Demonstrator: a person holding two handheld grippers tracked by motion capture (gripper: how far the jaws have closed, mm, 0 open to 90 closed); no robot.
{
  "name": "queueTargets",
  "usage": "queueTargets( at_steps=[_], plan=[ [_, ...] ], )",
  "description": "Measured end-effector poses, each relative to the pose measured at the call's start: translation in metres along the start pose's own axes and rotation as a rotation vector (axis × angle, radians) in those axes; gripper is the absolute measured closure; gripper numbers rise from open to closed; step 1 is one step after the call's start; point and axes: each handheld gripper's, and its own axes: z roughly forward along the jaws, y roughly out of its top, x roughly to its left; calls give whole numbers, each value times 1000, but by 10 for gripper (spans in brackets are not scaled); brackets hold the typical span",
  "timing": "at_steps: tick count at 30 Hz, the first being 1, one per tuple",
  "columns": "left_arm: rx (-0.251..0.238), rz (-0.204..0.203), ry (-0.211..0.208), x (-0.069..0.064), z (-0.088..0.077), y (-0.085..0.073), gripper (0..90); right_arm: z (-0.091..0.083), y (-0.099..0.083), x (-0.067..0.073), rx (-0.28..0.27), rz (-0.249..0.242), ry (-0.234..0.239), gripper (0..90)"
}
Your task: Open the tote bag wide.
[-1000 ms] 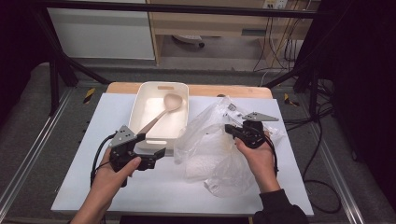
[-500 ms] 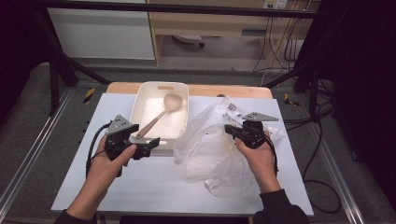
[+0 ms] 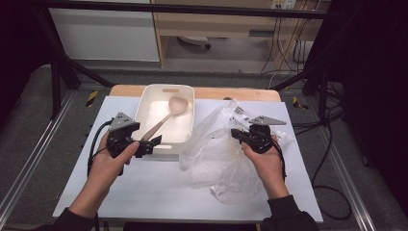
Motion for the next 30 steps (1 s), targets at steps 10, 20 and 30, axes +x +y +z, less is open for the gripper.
queueTargets(
  at_steps=[10, 20, 30],
  plan=[
    [14, -2, 22, 7, 6, 1, 83, -5, 5, 3, -28, -7, 0, 900],
    [24, -5, 30, 9, 11, 3, 85, -9, 7, 4, -63, -14, -4, 900],
    [31, 3, 25, 9, 13, 10, 84, -7, 6, 5, -55, -19, -2, 900]
  ],
)
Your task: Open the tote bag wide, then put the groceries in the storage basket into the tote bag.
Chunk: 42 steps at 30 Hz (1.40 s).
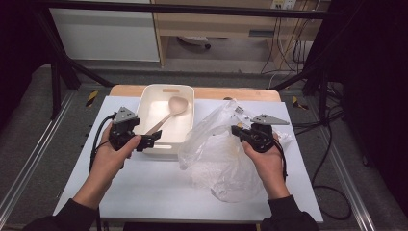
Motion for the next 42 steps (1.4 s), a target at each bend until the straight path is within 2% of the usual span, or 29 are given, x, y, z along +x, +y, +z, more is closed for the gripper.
queueTargets(
  at_steps=[9, 16, 21, 27, 31, 35, 42],
  plan=[
    [11, -39, 8, 11, 7, 8, 85, 2, -1, 1, 12, -4, 7, 900],
    [35, -37, 40, 20, 12, 17, 92, 3, -2, 2, 17, 2, 16, 900],
    [52, -44, 66, 25, 22, 19, 93, 3, -2, 3, 15, 1, 22, 900],
    [96, -87, 87, 37, 38, 19, 92, 4, -2, 7, 23, -5, 30, 900],
    [120, -129, 86, 45, 45, 17, 92, 6, -3, 7, 27, -5, 30, 900],
    [153, -128, 70, 45, 51, 15, 115, 6, -4, 5, 32, 0, 29, 900],
    [240, -85, 31, 34, 64, 10, 273, 7, -5, 5, 39, 0, 30, 900]
  ],
)
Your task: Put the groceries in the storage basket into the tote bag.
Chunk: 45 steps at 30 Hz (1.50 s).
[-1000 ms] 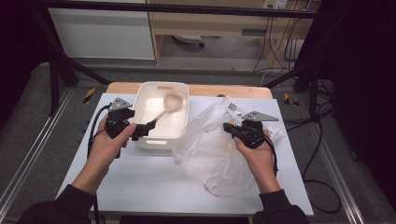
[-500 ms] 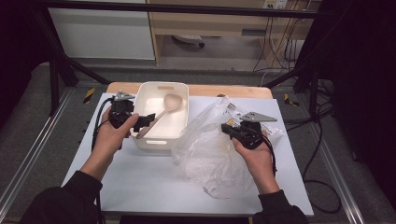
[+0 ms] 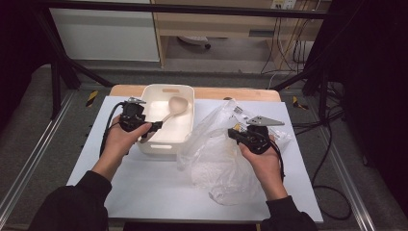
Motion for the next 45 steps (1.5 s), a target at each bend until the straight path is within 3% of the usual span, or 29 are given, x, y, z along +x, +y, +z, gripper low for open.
queueTargets(
  at_steps=[7, 14, 24, 29, 33, 45],
  plan=[
    [41, 28, 15, -2, 10, -4, 353, 0, 0, -1, 1, 1, 1, 900],
    [36, 31, 25, -2, 16, -9, 408, -1, 0, -1, 4, 4, 3, 900],
    [10, -2, 49, 3, 19, -15, 501, 0, -1, -2, 9, 5, 2, 899],
    [18, -5, 29, 1, 23, -16, 513, 0, -1, -3, 8, 7, 4, 899],
    [21, 2, 54, -1, 26, -18, 513, 0, -1, -2, 8, 7, 6, 900],
    [53, -26, 44, 3, 33, -20, 575, -1, -1, -3, 7, 7, 7, 900]
  ],
)
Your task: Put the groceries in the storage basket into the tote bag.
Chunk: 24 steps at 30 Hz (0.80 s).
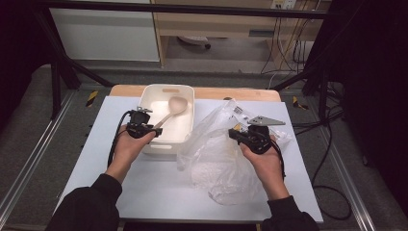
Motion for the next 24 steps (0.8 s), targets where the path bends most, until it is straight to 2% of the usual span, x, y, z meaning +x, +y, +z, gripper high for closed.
queueTargets(
  at_steps=[5, 12, 24],
  plan=[
    [23, 0, -4, 1, 3, 1, 657, 0, 0, 0, 1, 1, 2, 900],
    [29, -21, -14, 2, 5, 2, 670, 0, 0, 0, -2, 1, 4, 900],
    [16, -2, -1, 0, 1, 1, 684, -1, 0, 0, -3, 2, 4, 900]
  ],
)
